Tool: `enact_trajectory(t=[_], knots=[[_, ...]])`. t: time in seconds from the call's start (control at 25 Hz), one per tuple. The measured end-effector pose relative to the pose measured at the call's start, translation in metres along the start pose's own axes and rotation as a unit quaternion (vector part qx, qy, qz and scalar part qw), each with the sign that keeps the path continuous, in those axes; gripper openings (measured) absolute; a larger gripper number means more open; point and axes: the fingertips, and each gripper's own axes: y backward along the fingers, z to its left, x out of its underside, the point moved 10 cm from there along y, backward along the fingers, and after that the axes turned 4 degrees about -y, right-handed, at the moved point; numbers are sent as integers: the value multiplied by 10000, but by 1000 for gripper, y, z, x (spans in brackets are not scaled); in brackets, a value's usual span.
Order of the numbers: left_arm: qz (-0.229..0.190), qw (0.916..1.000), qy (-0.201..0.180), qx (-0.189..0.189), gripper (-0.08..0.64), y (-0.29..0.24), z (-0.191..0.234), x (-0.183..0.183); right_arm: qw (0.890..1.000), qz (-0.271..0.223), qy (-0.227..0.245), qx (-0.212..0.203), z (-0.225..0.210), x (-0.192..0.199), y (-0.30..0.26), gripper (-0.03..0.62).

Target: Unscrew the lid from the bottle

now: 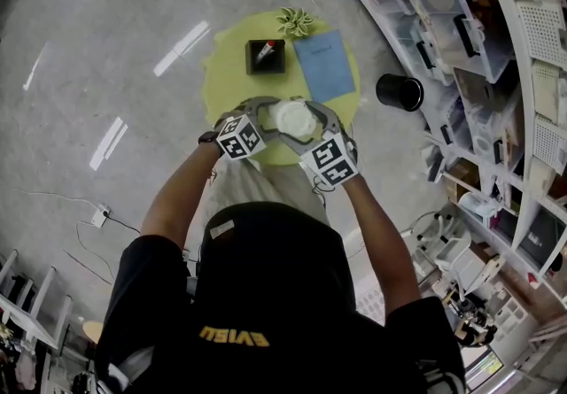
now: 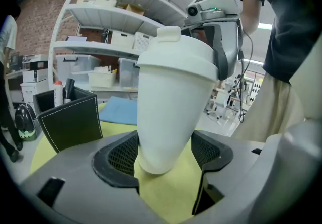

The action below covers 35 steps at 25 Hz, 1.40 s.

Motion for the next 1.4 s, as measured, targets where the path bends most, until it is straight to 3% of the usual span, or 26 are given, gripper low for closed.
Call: enact_trajectory(t=[0.16, 0.32, 0.48, 0.8, 0.92, 1.08, 1.4], knots=[[20, 10000, 3, 15, 344, 0, 1, -1, 9944, 216, 893, -529, -7, -8, 0, 388], [44, 10000, -2, 36, 344, 0, 0, 0, 9863, 351, 1335, -907, -10, -11, -1, 388], [70, 10000, -13, 50, 344, -1, 1, 1, 9807, 417, 1567, -1093, -12, -13, -3, 388], [98, 9999, -10, 53, 344, 1, 0, 0, 9806, 440, 1582, -1066, -10, -14, -2, 388], [113, 9999, 12, 51, 344, 0, -2, -2, 9867, 396, 1280, -921, -10, -12, 3, 402], [136, 9999, -27, 62, 344, 0, 2, -2, 9981, -343, 113, -508, -10, -8, 15, 416], [166, 9998, -42, 84, 342, -1, 1, -1, 9923, -523, -864, 710, 12, 10, 10, 423]])
